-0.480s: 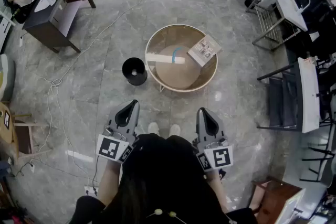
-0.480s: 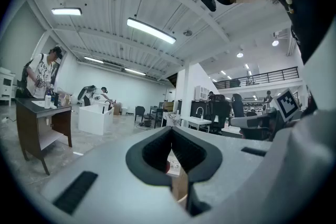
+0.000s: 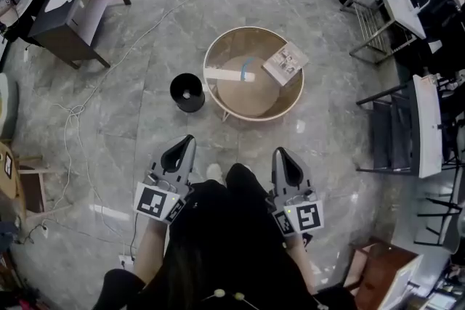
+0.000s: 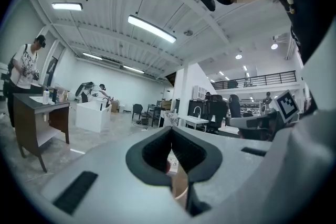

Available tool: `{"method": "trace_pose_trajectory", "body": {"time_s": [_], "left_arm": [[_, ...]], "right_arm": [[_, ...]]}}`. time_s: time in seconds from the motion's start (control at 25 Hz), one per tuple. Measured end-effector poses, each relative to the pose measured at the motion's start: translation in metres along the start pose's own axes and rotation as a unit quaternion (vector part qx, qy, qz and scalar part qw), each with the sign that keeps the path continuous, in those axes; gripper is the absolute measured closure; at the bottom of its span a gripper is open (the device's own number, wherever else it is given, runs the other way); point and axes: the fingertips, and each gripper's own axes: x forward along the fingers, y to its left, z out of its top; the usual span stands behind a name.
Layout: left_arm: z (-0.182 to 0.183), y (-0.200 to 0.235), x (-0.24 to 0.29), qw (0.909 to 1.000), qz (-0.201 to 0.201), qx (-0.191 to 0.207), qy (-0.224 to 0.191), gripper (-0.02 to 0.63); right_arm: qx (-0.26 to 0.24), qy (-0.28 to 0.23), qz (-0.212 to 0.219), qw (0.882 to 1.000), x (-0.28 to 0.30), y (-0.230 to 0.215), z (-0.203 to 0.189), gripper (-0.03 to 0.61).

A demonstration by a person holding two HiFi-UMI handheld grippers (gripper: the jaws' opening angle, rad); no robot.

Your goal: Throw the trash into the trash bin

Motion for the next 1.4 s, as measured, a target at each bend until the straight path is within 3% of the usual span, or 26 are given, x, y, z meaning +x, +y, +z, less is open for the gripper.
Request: {"method": "trace_pose_trajectory", "body": {"time_s": [0.12, 0.52, 0.68, 0.84, 0.92, 1.0, 1.16, 1.32, 1.4], "left_arm": [[-0.001, 0.005, -0.003, 1.0, 0.002, -0.002, -0.002, 0.607], [-0.025, 0.041, 0.012, 0.9983, 0.017, -0.054, 0.017, 0.606], [-0.047, 0.067, 0.031, 0.9954, 0.034, -0.074, 0.051, 0.606], [-0.096, 0.104, 0.063, 0.9847, 0.062, -0.117, 0.113, 0.604], [-0.128, 0.125, 0.08, 0.974, 0.077, -0.152, 0.149, 0.603], [-0.161, 0.144, 0.094, 0.9571, 0.094, -0.206, 0.181, 0.582], [-0.229, 0.178, 0.11, 0.9129, 0.138, -0.299, 0.241, 0.563], [-0.297, 0.202, 0.109, 0.8663, 0.184, -0.322, 0.334, 0.563], [-0.326, 0.207, 0.107, 0.839, 0.192, -0.339, 0.38, 0.563]], "right_arm": [[0.021, -0.001, 0.003, 1.0, 0.001, 0.004, -0.006, 0.575], [0.006, 0.066, 0.008, 0.998, 0.044, -0.008, -0.045, 0.56], [0.001, 0.116, 0.027, 0.993, 0.08, -0.02, -0.074, 0.507], [-0.012, 0.181, 0.04, 0.983, 0.129, -0.048, -0.121, 0.503], [-0.013, 0.22, 0.044, 0.974, 0.157, -0.067, -0.15, 0.494], [-0.027, 0.266, 0.049, 0.962, 0.183, -0.088, -0.184, 0.471], [-0.097, 0.344, 0.064, 0.932, 0.234, -0.127, -0.25, 0.478], [-0.124, 0.4, 0.07, 0.905, 0.277, -0.164, -0.308, 0.489], [-0.126, 0.432, 0.057, 0.891, 0.293, -0.184, -0.341, 0.524]]}}
